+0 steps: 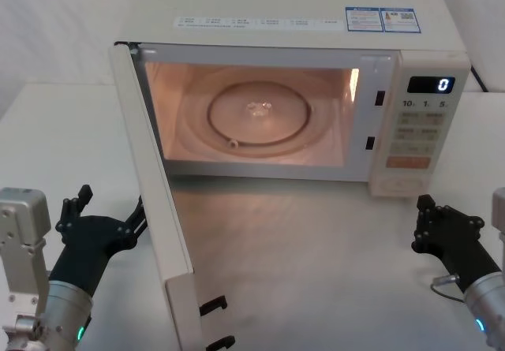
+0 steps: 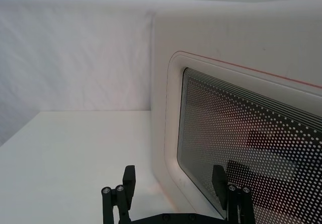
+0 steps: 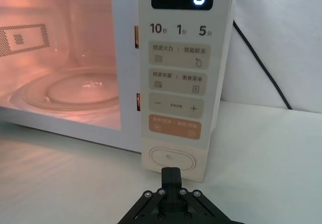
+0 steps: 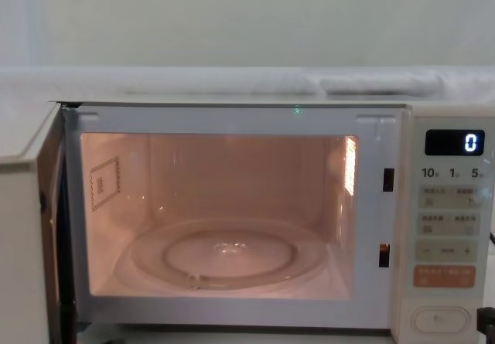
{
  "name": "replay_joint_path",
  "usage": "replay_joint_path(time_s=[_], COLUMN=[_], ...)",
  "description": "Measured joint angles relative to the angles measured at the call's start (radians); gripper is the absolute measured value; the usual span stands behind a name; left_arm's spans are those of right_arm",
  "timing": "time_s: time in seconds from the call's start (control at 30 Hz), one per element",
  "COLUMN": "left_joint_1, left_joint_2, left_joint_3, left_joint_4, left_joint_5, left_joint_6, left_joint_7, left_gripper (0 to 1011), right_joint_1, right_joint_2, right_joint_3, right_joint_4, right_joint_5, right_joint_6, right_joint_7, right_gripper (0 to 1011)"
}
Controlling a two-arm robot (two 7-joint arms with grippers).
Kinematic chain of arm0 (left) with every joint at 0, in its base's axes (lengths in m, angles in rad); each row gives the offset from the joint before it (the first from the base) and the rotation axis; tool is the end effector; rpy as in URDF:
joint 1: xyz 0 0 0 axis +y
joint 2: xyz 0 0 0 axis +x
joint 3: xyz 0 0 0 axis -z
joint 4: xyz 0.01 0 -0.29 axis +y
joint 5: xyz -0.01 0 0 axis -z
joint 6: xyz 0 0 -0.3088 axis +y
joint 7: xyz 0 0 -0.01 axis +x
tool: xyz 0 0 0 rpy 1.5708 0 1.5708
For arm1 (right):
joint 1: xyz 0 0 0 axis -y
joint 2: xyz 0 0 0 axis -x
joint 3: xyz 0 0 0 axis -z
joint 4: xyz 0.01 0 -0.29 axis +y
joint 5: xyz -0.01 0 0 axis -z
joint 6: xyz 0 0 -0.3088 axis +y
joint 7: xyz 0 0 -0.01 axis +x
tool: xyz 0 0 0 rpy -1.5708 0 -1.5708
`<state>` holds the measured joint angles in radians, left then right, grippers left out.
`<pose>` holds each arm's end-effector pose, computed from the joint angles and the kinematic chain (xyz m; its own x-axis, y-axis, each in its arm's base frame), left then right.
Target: Press the button to open the microwave door with one hand; close the microwave door with the other hand.
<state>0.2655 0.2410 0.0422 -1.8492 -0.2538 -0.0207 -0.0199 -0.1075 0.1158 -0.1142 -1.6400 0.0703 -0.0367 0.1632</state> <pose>0.2529 0.0375 -0.2853 0.1246 0.9917 -0.0326 -0.9921 0.1240 -0.0175 0.2946 0.0051 -0.3135 0.2822 -0.9589 0.0291 0.9593 0.2818 -0.0194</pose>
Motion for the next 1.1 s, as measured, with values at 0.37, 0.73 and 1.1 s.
replay_joint_path(time_s=[0.37,0.73,1.1], left_joint_1=[0.000,0.000,0.000], left_joint_2=[0.000,0.000,0.000], left_joint_3=[0.000,0.000,0.000], left_joint_4=[0.000,0.000,0.000], left_joint_5=[0.000,0.000,0.000], left_joint_6=[0.000,0.000,0.000], left_joint_7=[0.000,0.000,0.000], left_gripper=[1001,1001,1001], right_joint_1=[-0.021,-0.028,-0.029], right_joint_2=[0.039,0.056,0.059], right_joint_3=[0.013,0.017,0.015], right_joint_4=[-0.026,-0.029,-0.029], right_joint_5=[0.030,0.028,0.019], right_joint_6=[-0.029,-0.041,-0.043], right_joint_7=[0.014,0.006,0.001], right_gripper=[175,512,850])
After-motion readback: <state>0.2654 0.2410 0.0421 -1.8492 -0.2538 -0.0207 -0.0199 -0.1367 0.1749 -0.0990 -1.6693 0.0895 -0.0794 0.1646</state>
